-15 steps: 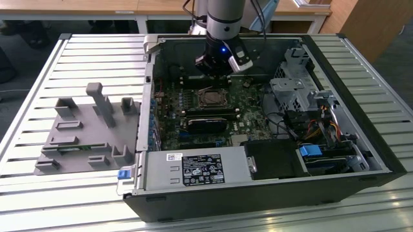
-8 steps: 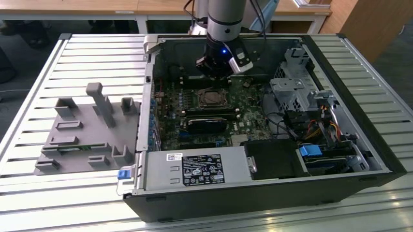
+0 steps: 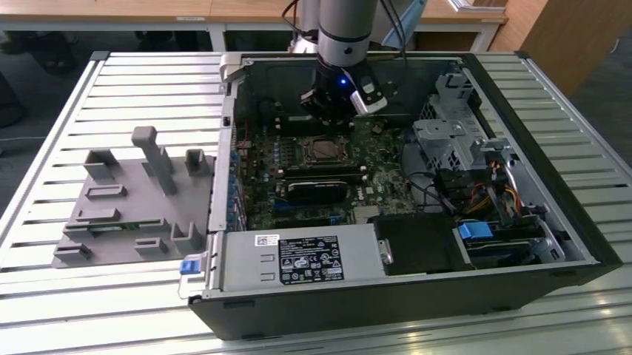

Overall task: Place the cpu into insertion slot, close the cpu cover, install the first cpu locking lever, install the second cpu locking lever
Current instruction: 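Install the first cpu locking lever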

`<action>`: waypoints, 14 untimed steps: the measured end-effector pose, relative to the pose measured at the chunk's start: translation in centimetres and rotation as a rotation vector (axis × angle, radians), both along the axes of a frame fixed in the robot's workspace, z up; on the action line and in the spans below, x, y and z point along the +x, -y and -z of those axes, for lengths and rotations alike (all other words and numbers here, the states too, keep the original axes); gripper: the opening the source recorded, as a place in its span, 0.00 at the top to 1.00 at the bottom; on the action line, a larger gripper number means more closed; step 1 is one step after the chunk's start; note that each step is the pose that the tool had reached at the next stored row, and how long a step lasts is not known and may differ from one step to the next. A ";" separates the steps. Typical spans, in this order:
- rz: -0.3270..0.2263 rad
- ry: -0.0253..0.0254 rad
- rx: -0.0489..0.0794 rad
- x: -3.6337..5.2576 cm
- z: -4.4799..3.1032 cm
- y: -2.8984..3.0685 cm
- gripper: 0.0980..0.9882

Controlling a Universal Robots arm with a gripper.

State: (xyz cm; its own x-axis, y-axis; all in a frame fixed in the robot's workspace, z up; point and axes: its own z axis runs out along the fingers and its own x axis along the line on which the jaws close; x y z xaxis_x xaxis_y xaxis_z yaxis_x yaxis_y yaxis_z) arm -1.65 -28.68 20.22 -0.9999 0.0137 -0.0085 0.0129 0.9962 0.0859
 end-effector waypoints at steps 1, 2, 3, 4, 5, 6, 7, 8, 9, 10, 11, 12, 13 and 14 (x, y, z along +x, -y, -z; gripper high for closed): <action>0.000 0.0000 -0.001 0.00 0.05 0.00 0.99; 0.000 0.0000 -0.001 0.00 0.07 0.00 0.99; 0.000 -0.0001 -0.001 0.00 0.08 0.00 0.99; 0.000 -0.0001 -0.002 0.00 0.09 0.00 0.99; 0.000 0.0000 -0.001 0.00 0.12 -0.01 0.99; 0.000 0.0001 -0.001 0.00 0.15 -0.01 0.99; 0.000 0.0001 -0.002 0.00 0.17 -0.01 0.99; 0.000 0.0001 -0.002 0.01 0.19 -0.01 0.99; 0.000 0.0000 -0.002 0.01 0.21 -0.01 0.99; 0.000 0.0000 -0.003 0.01 0.23 -0.01 0.99; 0.000 0.0000 -0.004 0.01 0.25 -0.01 0.99; 0.000 -0.0001 -0.006 0.01 0.26 -0.01 0.99; 0.000 -0.0001 -0.007 0.01 0.28 -0.01 0.99; 0.000 -0.0001 -0.009 0.01 0.30 0.00 0.99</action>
